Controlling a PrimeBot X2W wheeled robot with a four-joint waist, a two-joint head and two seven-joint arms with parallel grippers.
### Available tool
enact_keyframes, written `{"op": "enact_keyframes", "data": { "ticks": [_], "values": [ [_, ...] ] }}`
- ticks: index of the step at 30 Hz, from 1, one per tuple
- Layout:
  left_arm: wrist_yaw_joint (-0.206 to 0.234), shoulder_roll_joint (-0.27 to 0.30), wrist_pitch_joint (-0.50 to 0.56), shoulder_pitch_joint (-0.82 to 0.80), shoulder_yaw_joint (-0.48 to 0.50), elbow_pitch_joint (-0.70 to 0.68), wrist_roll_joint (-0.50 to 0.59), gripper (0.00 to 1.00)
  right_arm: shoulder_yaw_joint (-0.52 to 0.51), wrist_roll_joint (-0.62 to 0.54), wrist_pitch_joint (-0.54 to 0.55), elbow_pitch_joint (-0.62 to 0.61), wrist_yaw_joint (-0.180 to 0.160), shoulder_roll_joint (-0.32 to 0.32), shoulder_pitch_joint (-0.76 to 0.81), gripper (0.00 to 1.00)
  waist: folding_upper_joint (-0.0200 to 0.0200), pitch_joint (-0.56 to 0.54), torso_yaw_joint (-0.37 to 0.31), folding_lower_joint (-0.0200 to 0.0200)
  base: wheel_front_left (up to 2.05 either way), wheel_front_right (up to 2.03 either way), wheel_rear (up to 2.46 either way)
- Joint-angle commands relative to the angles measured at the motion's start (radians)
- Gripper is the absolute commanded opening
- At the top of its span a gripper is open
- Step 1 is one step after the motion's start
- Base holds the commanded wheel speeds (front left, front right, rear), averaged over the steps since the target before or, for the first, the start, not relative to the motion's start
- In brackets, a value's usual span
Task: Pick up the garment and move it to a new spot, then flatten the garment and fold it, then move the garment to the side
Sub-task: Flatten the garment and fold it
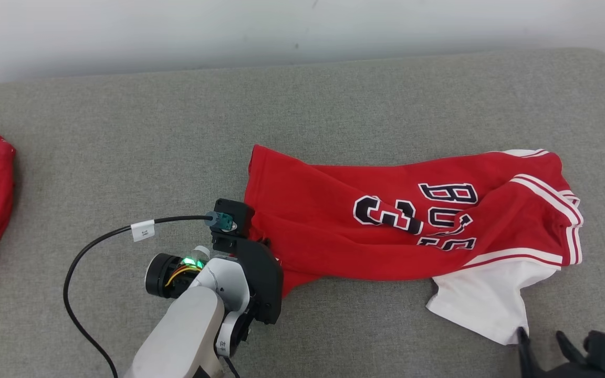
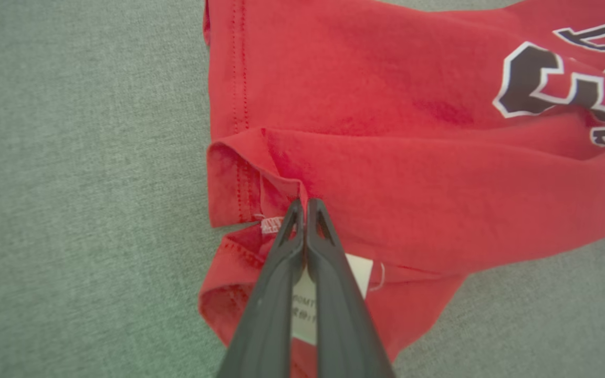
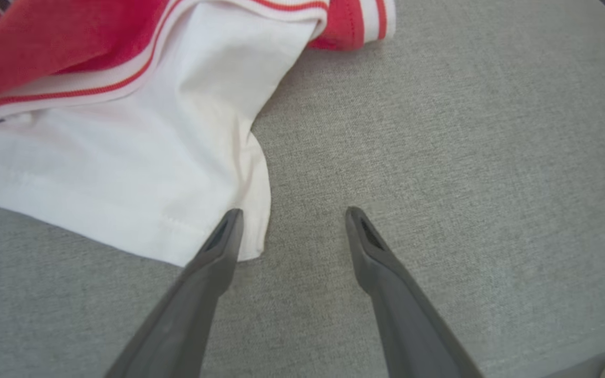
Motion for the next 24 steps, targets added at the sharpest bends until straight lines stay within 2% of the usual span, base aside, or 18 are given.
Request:
{"op": "enact_keyframes", "data": {
  "ticks": [1, 8, 9, 10, 11, 17, 21, 24],
  "values": [
    [0.000, 0.002, -0.008, -0.009, 0.000, 0.000, -0.006, 0.00, 0.014, -0.001, 0.008, 0.006, -0.003, 0.001, -0.018, 1.00, 0.0000, 0.001, 0.000, 0.0000, 0.00, 0.00, 0.00],
    [-0.007, -0.003, -0.008, -0.016, -0.012, -0.001, -0.017, 0.00, 0.054, -0.025, 0.060, 0.073, -0.003, 0.001, -0.070, 1.00, 0.0000, 0.009, 0.015, 0.0000, 0.00, 0.00, 0.00],
    [-0.005, -0.004, -0.008, -0.018, -0.014, 0.000, -0.019, 0.00, 0.054, -0.028, 0.069, 0.082, -0.002, 0.001, -0.072, 0.65, 0.0000, 0.009, 0.019, 0.0000, 0.00, 0.00, 0.00],
    [-0.005, -0.004, -0.008, -0.020, -0.015, 0.001, -0.021, 0.00, 0.052, -0.028, 0.076, 0.089, -0.002, 0.002, -0.074, 0.42, 0.0000, 0.009, 0.022, 0.0000, 0.00, 0.00, 0.00],
    [-0.006, -0.004, -0.010, -0.020, -0.016, 0.003, -0.023, 0.00, 0.050, -0.032, 0.080, 0.095, -0.002, 0.002, -0.075, 0.00, 0.0000, 0.009, 0.024, 0.0000, 0.00, 0.00, 0.00],
    [-0.006, -0.005, -0.032, -0.014, -0.010, 0.002, -0.036, 0.00, 0.019, -0.009, 0.061, 0.083, -0.003, 0.000, -0.060, 0.00, 0.0000, 0.003, 0.024, 0.0000, 0.00, 0.00, 0.00],
    [-0.005, -0.001, -0.091, -0.005, 0.029, -0.017, -0.067, 0.00, 0.002, 0.057, 0.008, 0.016, -0.003, 0.001, -0.086, 0.00, 0.0000, -0.010, 0.004, 0.0000, 0.00, 0.00, 0.00],
    [-0.018, -0.003, -0.145, 0.001, 0.088, -0.049, -0.131, 0.00, 0.003, 0.118, -0.019, -0.054, -0.003, 0.000, -0.123, 0.00, 0.0000, -0.022, -0.016, 0.0000, 0.00, 0.00, 0.00]
  ]
}}
